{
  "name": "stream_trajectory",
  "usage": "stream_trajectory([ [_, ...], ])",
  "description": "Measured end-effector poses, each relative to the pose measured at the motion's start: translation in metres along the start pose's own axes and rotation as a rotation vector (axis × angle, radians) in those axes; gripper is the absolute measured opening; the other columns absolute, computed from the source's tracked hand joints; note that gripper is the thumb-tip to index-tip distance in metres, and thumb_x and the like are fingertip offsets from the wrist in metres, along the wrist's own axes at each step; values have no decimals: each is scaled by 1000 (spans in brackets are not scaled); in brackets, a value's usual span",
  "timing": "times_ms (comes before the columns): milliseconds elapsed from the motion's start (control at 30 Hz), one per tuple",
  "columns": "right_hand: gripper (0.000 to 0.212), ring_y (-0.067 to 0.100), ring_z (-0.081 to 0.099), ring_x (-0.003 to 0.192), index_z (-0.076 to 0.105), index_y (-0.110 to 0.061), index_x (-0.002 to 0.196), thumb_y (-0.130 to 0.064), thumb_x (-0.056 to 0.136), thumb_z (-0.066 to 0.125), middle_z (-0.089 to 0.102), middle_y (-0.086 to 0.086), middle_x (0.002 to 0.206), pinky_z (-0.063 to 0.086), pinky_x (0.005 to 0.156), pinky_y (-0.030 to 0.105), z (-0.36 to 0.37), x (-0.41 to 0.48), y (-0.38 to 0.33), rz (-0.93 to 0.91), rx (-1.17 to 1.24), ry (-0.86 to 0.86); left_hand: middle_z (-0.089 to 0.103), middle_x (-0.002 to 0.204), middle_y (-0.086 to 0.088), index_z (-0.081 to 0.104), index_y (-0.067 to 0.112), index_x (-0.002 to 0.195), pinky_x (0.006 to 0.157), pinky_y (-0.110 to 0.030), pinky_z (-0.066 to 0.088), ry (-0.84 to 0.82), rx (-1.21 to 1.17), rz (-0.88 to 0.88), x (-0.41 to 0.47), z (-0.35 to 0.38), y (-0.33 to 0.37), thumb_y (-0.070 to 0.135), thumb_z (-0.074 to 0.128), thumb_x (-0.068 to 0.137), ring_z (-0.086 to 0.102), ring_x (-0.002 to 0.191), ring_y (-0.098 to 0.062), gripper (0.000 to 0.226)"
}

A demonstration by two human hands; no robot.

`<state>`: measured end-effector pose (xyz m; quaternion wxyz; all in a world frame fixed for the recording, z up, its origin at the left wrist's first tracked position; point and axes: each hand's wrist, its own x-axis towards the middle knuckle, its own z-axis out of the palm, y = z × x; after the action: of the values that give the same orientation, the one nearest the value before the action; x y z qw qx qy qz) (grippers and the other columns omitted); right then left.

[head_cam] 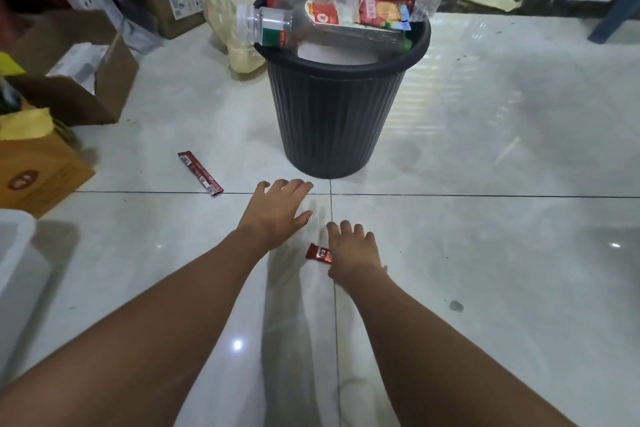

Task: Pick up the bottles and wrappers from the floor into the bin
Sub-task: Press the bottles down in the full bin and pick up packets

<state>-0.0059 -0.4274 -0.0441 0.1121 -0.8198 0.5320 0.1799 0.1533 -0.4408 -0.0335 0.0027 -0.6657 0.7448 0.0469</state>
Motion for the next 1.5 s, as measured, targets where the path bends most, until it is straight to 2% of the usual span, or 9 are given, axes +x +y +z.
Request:
stream_trajectory([
  [267,50,30,46,116,39,-7,128,-9,84,61,48,12,125,38,94,35,18,7,-23,11,-83,-54,37,144,6,29,25,141,107,-40,24,-13,-13,-19,-1,13,-5,43,37,95,36,130,-17,50],
  [400,40,28,54,110,46,-6,126,-9,88,57,49,10,123,40,87,32,14,14,-25,-7,-26,-42,38,143,6,28,24,141,107,-40,24,-19,-2,-28,-5,16,-12,44,37,95,37,129,-18,50],
  [567,38,26,60,104,45,-12,125,-9,89,54,52,7,118,35,72,30,-7,24,-32,-41,76,59,40,141,7,31,24,140,105,-37,24,-30,-5,-12,-11,16,-22,43,38,95,38,127,-17,49],
  [700,27,25,63,99,48,-13,120,-10,93,47,62,6,109,36,69,29,-22,27,-37,-45,116,168,41,140,7,33,24,138,103,-36,25,-12,-1,2,-11,9,-28,39,40,95,39,125,-17,46],
  [833,28,25,63,98,50,-12,119,-6,92,49,62,6,109,39,70,28,-35,27,-41,1,166,231,41,140,6,33,23,139,103,-36,27,7,-13,-32,-15,1,-38,37,41,96,39,125,-18,46],
  [1000,25,24,65,90,53,-12,112,-3,89,50,64,4,100,37,65,27,-54,28,-50,-4,213,308,42,138,5,35,22,137,101,-36,28,-7,58,11,-20,-7,-58,31,42,95,40,125,-19,44],
  [1100,23,24,63,83,54,-12,109,-2,89,49,63,4,94,35,62,28,-63,32,-59,1,247,347,41,139,4,34,22,139,101,-37,28,-30,116,13,-18,-13,-78,29,41,95,39,125,-20,45],
  [1233,20,20,47,68,55,-13,105,-3,89,49,49,1,77,33,60,30,-71,42,-66,35,292,395,43,137,2,34,20,139,95,-37,32,-51,235,26,-12,-18,-110,27,39,95,44,119,-22,45],
  [1500,16,22,44,66,55,-13,99,-2,88,49,54,3,78,31,59,29,-68,63,-77,42,317,410,45,135,1,36,19,138,94,-35,31,-70,225,17,-2,2,-146,17,43,91,45,119,-22,47],
])
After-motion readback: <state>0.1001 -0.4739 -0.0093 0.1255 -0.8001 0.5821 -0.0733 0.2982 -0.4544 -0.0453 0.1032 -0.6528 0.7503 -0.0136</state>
